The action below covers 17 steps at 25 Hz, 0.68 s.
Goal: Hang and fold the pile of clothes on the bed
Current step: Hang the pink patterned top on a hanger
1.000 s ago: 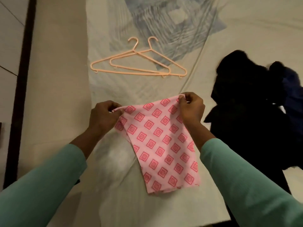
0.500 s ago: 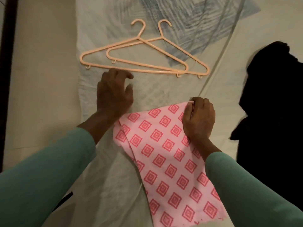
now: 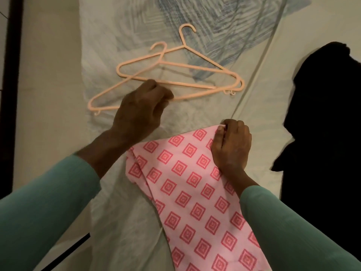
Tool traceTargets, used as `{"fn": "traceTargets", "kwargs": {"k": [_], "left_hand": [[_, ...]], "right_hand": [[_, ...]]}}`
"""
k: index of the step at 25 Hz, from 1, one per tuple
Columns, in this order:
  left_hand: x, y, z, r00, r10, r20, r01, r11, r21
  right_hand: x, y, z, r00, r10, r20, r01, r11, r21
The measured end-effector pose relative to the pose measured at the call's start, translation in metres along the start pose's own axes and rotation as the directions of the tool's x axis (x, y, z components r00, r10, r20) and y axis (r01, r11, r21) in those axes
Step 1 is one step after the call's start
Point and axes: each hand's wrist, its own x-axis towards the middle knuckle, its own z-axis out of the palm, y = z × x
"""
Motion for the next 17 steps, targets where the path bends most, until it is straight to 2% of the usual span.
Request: {"fn": "traceTargets", "kwargs": {"k": [2,4,7,9,10,11,13,14,16,17], "left_hand": [[-0.028,0.031,0.0,0.999,-0.023,0.037,0.026,0.996,-0.082],[-0.053,0.06,0.013,0.995,-0.061,0.079,0.071,0.989,-0.128],[-0.071,0.083,0.045,0.981,-0.141,0.13,0.158,0.979,-0.132],[-0.073,0.086,0.059,0.977,-0.181,0.114,0.193,0.975,-0.109],[-0.074,0.086,0.062,0.977,-0.193,0.09,0.2,0.977,-0.075],[-0.075,0.085,0.064,0.977,-0.206,0.057,0.207,0.978,-0.024],[-0.076,0.077,0.063,0.963,-0.269,0.001,0.267,0.958,0.105],[-0.073,0.071,0.061,0.949,-0.316,-0.003,0.312,0.936,0.163],[-0.064,0.061,0.051,0.928,-0.37,0.044,0.349,0.904,0.245],[-0.061,0.06,0.045,0.935,-0.348,0.072,0.323,0.917,0.234]], "right_hand": [[-0.001,-0.001,-0.005,0.995,0.093,-0.028,-0.085,0.975,0.205],[-0.001,0.003,-0.012,0.972,0.233,-0.041,-0.184,0.853,0.488],[0.015,0.011,-0.027,0.901,0.433,0.016,-0.275,0.544,0.793],[0.025,0.013,-0.036,0.819,0.553,0.151,-0.355,0.281,0.892],[0.025,0.012,-0.039,0.802,0.564,0.198,-0.38,0.225,0.897],[0.022,0.013,-0.039,0.805,0.555,0.209,-0.413,0.271,0.869],[0.011,0.015,-0.042,0.853,0.493,0.17,-0.427,0.474,0.77],[0.007,0.015,-0.044,0.868,0.469,0.16,-0.425,0.538,0.728],[0.004,0.01,-0.05,0.865,0.457,0.209,-0.46,0.555,0.693],[0.001,0.003,-0.057,0.861,0.457,0.225,-0.476,0.566,0.673]]}}
